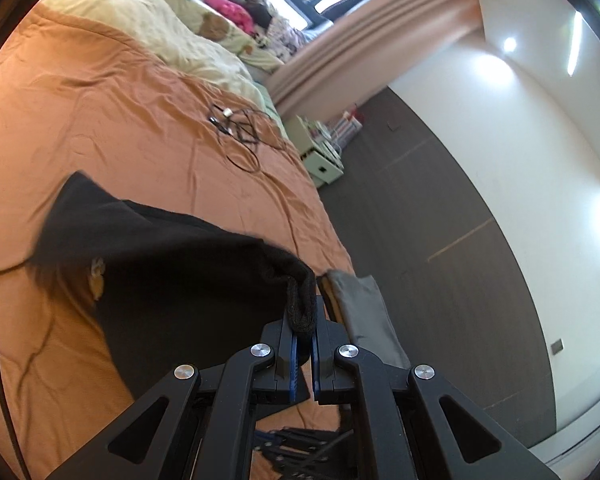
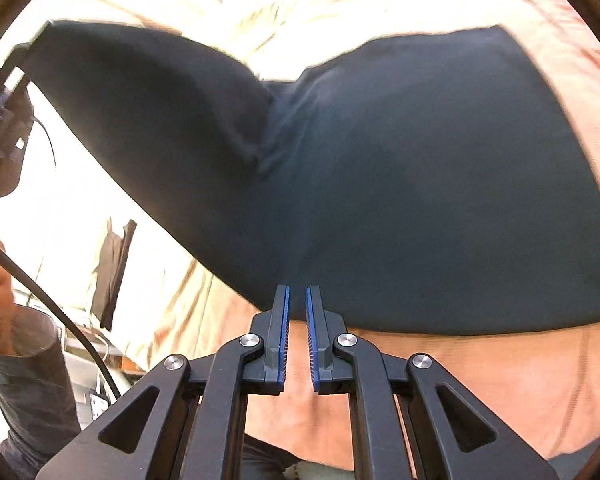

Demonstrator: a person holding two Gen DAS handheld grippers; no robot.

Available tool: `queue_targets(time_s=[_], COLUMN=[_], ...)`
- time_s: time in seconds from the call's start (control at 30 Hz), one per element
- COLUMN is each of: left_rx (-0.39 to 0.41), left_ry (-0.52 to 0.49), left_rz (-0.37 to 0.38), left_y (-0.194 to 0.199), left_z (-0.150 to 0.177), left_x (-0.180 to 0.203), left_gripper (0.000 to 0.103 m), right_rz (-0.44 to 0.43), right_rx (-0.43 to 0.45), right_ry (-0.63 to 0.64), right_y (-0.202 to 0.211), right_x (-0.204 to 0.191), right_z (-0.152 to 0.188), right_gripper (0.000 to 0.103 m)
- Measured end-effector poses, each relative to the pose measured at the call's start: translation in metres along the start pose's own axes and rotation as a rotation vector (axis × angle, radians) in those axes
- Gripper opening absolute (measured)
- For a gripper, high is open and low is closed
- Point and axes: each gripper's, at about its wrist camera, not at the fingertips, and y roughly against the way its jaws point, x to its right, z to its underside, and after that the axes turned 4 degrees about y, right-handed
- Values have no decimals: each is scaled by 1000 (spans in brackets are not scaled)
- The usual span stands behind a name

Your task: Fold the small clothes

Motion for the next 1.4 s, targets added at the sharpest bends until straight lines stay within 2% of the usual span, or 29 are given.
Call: queue_targets(time_s=[0.07,0.1,0.13,0.2,0.4,0.57,0.6,0.67,0.73,0.77,0.83,0.87,1.0,1.07,1.3,1.4], left_rx=[-24,-43,-54,-83,-220,-336,-358,-434,-505,-520,-505,-483,-431,-406,-352,-334], left_ry=[-8,-17,-22,-39,-99,-129,-130,-124,-106,-96,-89,-89,-60,-58,-28,10], left_rz=[-2,-1,4,15,17,0,-8,-18,-16,-18,-46,-72,-146,-205,-355,-403], left_y=[-16,-27,-34,-52,-122,-180,-190,-211,-226,-227,-222,-215,-189,-172,-117,-102], left_z=[2,5,7,14,45,79,85,101,112,116,115,112,97,90,85,87], left_x=[9,15,18,28,55,64,63,60,54,50,40,34,5,-11,-63,-88], left_gripper=[4,4,4,4,4,5,5,11,30,34,51,53,53,53,53,53], right_rz=[10,19,26,45,120,176,180,186,193,200,211,214,219,239,432,448], right_rx=[32,48,60,93,152,136,133,122,113,111,104,99,83,65,-37,-63], right_ry=[-14,-22,-32,-54,-118,-161,-166,-172,-167,-156,-129,-117,-54,-9,202,258], right_y=[16,26,33,49,91,99,98,101,101,104,108,105,99,91,58,46], right_x=[13,21,29,47,101,133,129,132,136,131,125,124,116,112,92,83], right_z=[2,4,5,9,28,45,44,47,52,53,54,51,48,41,13,-1], right_gripper=[10,19,34,51,51,51,51,51,51,51,51,51,51,51,51,51])
